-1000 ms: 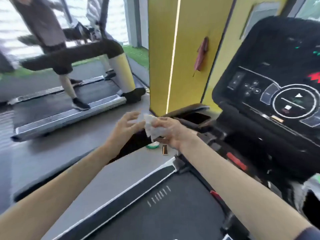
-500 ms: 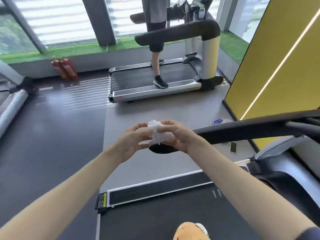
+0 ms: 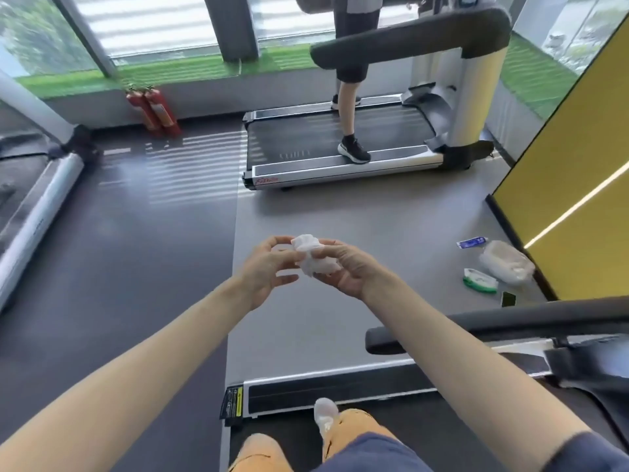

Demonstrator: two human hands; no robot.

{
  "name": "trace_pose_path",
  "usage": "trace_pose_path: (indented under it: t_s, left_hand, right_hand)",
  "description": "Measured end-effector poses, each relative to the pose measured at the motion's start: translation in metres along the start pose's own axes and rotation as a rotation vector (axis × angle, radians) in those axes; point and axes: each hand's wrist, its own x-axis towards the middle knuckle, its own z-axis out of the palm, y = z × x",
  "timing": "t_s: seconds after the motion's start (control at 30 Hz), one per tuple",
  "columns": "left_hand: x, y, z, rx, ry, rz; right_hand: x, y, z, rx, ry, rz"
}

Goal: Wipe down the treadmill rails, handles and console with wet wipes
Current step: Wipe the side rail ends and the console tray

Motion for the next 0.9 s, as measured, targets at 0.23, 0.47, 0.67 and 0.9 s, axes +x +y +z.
trace_pose_path:
  t_s: [0.23,0.47,0.67,0.9]
  left_hand:
    - [0.075,0.037,-0.055,0.031,0.020,-0.044]
    - [0.164,0.089,-0.074,0.039,-0.175,-0.080]
    - [0.231,0.121,-0.050,0.138,-0.274,-0.097]
    - [0.361,0.128,0.015,0.280,-0.315,-0.066]
  right_hand:
    - [0.069,-0.033,0.047,0.079,-0.053,0.022]
    - [0.134,-0.073,0.060,0.261,0.078,-0.074]
    - [0.169,-0.108,0.043,0.242,0.312,-0.012]
    - [0.248,-0.169,-0.033,0.109,0.526,-0.086]
